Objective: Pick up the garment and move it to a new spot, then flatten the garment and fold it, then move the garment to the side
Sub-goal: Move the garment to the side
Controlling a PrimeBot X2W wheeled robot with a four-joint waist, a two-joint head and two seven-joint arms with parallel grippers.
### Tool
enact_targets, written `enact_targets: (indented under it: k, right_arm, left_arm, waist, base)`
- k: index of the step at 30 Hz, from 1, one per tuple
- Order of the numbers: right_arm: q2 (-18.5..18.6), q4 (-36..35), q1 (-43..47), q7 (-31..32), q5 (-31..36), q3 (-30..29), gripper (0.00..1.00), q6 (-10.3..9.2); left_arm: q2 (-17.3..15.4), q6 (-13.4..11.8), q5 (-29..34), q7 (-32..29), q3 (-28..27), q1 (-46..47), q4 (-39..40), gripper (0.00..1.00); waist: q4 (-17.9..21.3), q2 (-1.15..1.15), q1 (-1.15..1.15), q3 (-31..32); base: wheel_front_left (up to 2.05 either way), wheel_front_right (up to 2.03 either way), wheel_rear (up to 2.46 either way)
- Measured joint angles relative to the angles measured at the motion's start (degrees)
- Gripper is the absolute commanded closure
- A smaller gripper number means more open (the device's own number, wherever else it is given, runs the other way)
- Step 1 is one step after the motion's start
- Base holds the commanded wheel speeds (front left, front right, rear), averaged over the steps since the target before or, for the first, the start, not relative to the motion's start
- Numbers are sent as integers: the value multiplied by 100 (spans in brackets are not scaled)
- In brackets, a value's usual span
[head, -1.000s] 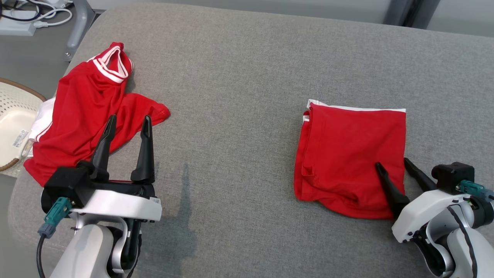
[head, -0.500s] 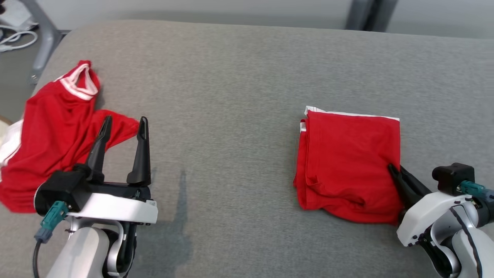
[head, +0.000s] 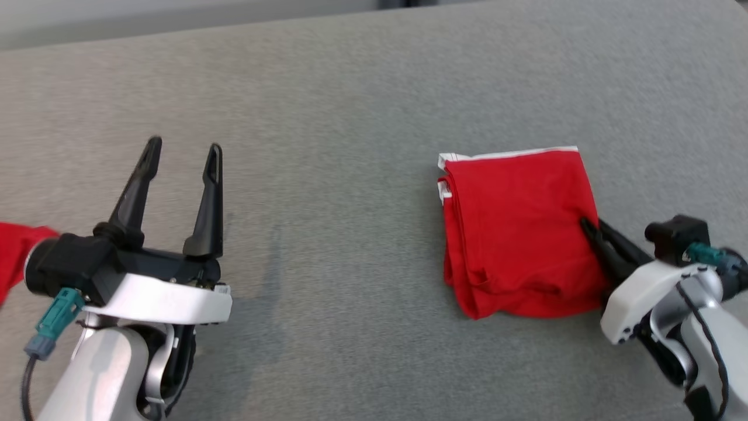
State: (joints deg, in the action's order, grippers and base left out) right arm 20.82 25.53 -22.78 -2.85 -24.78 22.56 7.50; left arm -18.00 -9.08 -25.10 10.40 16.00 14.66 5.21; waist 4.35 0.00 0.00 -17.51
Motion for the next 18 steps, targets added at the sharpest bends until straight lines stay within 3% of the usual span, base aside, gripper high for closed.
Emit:
enact_targets:
  k: [10,18]
  right_arm:
    - [578,899,-1218,-726,-208,597,100,1]
    - [1055,1766,-2074,-1090,-448,576,100,0]
  left_arm:
    - [-311,69,235,-467,145,472,678,0]
    - [-533,181,394,-898,288,879,1026,0]
  waist:
    - [839,0,0,-696]
    - [1340,0,0,-1254]
  base:
    - [0,0,0]
    - [0,0,0]
